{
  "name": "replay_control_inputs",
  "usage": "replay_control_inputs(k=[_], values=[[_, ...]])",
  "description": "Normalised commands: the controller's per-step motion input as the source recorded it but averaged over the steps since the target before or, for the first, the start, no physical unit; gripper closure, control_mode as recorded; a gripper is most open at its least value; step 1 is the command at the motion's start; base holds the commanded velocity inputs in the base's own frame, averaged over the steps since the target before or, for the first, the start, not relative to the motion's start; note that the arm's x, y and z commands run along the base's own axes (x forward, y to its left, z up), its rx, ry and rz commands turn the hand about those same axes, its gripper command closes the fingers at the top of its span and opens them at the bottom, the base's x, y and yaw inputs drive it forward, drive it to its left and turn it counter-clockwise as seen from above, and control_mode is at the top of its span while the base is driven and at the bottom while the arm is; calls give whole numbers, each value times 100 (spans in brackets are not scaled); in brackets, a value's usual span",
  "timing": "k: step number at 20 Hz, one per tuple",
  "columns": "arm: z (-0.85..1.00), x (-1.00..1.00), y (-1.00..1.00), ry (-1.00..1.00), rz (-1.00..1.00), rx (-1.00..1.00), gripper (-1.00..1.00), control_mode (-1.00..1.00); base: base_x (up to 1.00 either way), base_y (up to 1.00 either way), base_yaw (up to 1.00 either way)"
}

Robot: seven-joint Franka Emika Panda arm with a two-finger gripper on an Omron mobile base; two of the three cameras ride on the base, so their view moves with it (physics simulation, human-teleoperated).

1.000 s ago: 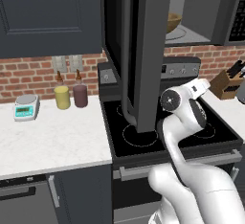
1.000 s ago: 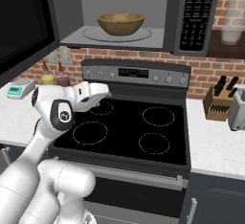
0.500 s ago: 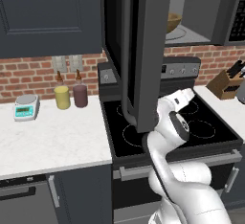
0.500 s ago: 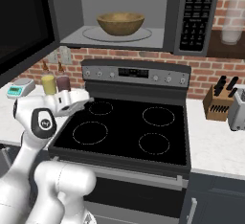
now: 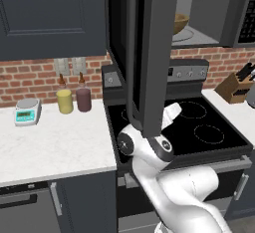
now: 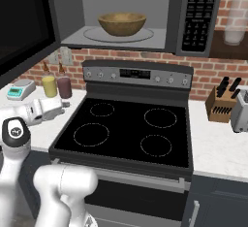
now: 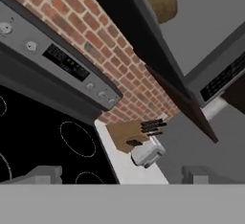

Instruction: Open the microwave, place the bowl with waffle inside the microwave, then close the microwave door and turn it on.

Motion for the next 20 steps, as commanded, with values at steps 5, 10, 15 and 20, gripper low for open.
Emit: replay_control_inputs(k=[5,10,15,20], values=[[-1,-27,71,-4,-1,-15,-100,-100,0,0,0],[0,-34,64,-1,-2,-25,-100,-100,0,0,0],[0,-33,52,0,-1,-32,-100,-100,0,0,0],[0,-31,42,0,-4,-32,-100,-100,0,0,0]])
